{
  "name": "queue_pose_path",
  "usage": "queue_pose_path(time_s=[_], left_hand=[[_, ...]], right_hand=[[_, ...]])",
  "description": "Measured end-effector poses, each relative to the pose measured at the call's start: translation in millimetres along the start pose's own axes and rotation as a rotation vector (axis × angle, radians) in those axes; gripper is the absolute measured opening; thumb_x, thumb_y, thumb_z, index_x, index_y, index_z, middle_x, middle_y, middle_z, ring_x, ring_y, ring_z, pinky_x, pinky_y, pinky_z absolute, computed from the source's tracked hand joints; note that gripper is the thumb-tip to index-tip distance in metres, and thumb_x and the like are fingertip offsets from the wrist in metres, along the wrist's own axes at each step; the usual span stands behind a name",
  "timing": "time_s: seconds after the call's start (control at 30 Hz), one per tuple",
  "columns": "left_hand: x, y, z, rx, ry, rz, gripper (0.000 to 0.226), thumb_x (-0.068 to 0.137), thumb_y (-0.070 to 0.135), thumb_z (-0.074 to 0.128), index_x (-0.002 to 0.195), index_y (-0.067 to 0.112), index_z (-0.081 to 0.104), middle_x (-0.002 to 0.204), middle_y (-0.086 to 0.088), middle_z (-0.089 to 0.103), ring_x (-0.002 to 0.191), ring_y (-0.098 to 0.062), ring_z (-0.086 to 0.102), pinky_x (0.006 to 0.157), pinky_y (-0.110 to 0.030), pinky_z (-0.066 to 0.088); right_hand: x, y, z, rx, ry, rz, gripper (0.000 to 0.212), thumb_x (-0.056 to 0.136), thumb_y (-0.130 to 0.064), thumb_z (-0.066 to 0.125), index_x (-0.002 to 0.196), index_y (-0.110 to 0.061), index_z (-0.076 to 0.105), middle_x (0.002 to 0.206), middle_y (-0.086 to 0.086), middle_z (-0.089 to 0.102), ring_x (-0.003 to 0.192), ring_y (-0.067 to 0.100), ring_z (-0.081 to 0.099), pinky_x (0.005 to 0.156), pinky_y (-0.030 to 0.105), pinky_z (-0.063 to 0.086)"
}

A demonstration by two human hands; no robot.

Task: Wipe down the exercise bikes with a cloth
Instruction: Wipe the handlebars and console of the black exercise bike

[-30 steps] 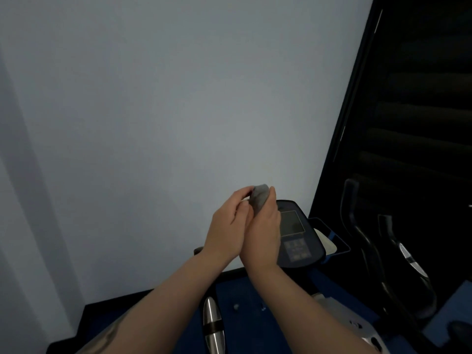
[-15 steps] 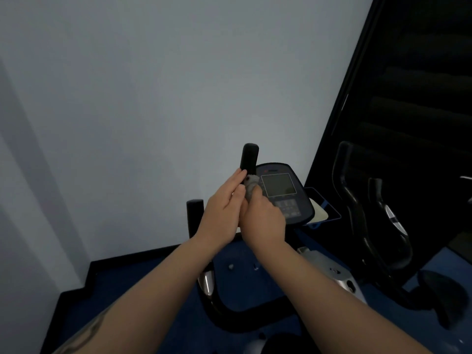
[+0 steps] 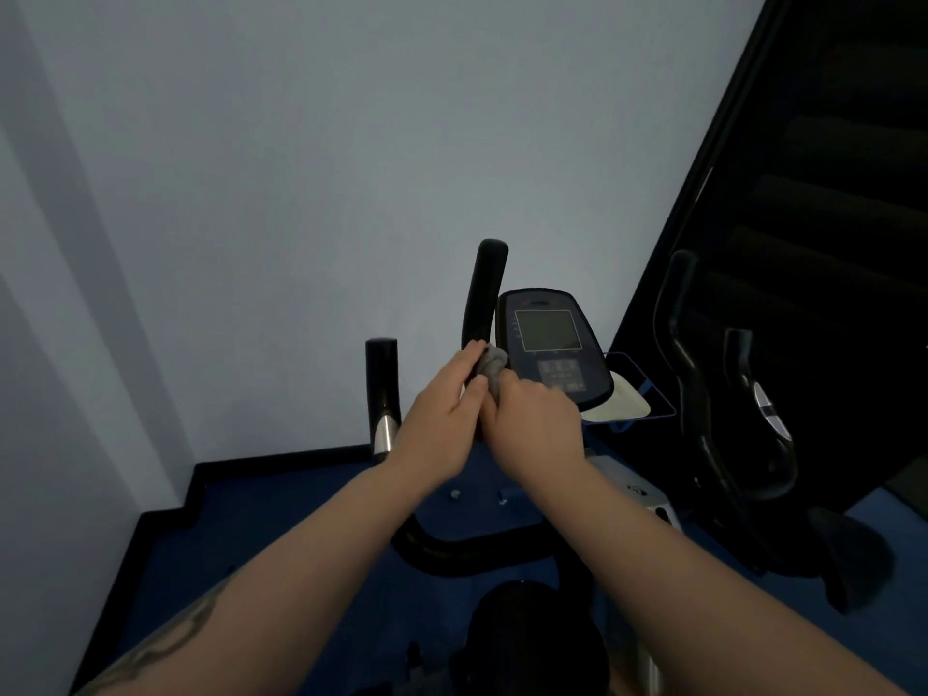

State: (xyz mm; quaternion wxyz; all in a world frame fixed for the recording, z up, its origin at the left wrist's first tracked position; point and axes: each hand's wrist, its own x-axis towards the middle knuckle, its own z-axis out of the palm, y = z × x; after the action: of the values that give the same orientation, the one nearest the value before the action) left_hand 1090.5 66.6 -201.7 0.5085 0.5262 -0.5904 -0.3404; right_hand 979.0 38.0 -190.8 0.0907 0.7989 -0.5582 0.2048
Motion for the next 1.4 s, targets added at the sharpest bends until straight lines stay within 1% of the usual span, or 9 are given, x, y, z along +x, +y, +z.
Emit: queue_pose_path(time_s=[0.1,0.2,0.37,0.53,0.73,0.9,1.07,1.2,1.4], left_hand=[[-3.8,-0.2,-2.1,0.155,-0.018,0.028,0.047,0.102,0.023,0.035,0.149,0.026,0.026,0.153,0.007,0.032,0.137,-0.002,0.029,0.107,-0.015,0.019],[-6.3,-0.6,-7.2,0.236,-0.035,0.056,0.046,0.103,0.023,0.034,0.148,0.024,0.029,0.154,0.007,0.030,0.140,-0.006,0.029,0.108,-0.015,0.019],[-9.8,0.5,-9.5,0.284,-0.067,0.076,0.044,0.103,0.024,0.033,0.147,0.024,0.033,0.158,0.012,0.020,0.142,-0.004,0.022,0.115,-0.023,0.020],[-13.0,-0.5,-7.6,0.327,-0.070,0.091,0.044,0.103,0.025,0.033,0.147,0.024,0.034,0.159,0.013,0.016,0.143,-0.003,0.019,0.111,-0.018,0.017],[-15.9,0.1,-2.8,0.403,-0.092,0.111,0.045,0.103,0.030,0.033,0.147,0.024,0.035,0.160,0.011,0.010,0.144,-0.004,0.015,0.111,-0.020,0.016],[-23.9,-2.8,6.7,0.417,-0.088,0.135,0.044,0.102,0.029,0.036,0.145,0.020,0.038,0.161,0.007,0.008,0.147,-0.007,0.005,0.113,-0.020,0.007],[-35.6,-2.7,26.3,0.475,-0.094,0.154,0.043,0.102,0.029,0.034,0.145,0.020,0.038,0.161,0.004,0.008,0.148,-0.012,-0.005,0.116,-0.026,0.004],[-48.2,-2.4,36.8,0.516,-0.099,0.143,0.046,0.102,0.029,0.033,0.147,0.020,0.033,0.161,0.003,0.008,0.148,-0.015,-0.006,0.120,-0.033,0.005],[-68.3,1.2,45.6,0.464,-0.130,0.065,0.050,0.102,0.031,0.033,0.150,0.021,0.021,0.161,0.004,0.001,0.148,-0.012,-0.004,0.119,-0.031,0.003]], right_hand=[[-5.4,5.1,0.0,-0.014,-0.004,-0.036,0.040,0.099,-0.046,0.032,0.092,-0.013,0.056,0.082,0.007,0.066,0.068,0.025,0.062,0.051,0.029,0.028],[-8.4,11.0,0.5,0.011,-0.018,-0.057,0.039,0.099,-0.045,0.034,0.093,-0.014,0.056,0.083,0.007,0.066,0.068,0.026,0.061,0.054,0.030,0.031],[-15.8,21.3,1.3,0.025,-0.020,-0.074,0.036,0.098,-0.046,0.036,0.091,-0.016,0.055,0.081,0.003,0.065,0.065,0.023,0.059,0.053,0.030,0.029],[-23.0,26.7,1.9,0.077,-0.044,-0.062,0.032,0.098,-0.042,0.038,0.094,-0.016,0.055,0.084,0.002,0.064,0.071,0.023,0.060,0.056,0.030,0.032],[-31.8,29.3,-0.4,0.101,-0.042,-0.035,0.030,0.099,-0.039,0.039,0.099,-0.016,0.057,0.089,0.003,0.065,0.076,0.022,0.061,0.060,0.029,0.032],[-52.7,39.2,-2.5,0.107,-0.032,0.023,0.028,0.098,-0.037,0.041,0.100,-0.015,0.057,0.091,0.004,0.065,0.079,0.023,0.062,0.060,0.029,0.031],[-69.9,40.5,-5.7,0.064,-0.056,0.051,0.032,0.099,-0.039,0.038,0.108,-0.013,0.055,0.096,0.008,0.066,0.083,0.027,0.063,0.069,0.036,0.043],[-86.4,41.4,-7.6,0.013,-0.052,0.072,0.037,0.099,-0.043,0.035,0.113,-0.013,0.052,0.098,0.009,0.066,0.083,0.027,0.063,0.061,0.033,0.036],[-100.6,40.8,-15.1,-0.151,-0.077,0.035,0.041,0.100,-0.045,0.033,0.121,-0.012,0.046,0.102,0.008,0.066,0.084,0.025,0.065,0.056,0.030,0.034]])
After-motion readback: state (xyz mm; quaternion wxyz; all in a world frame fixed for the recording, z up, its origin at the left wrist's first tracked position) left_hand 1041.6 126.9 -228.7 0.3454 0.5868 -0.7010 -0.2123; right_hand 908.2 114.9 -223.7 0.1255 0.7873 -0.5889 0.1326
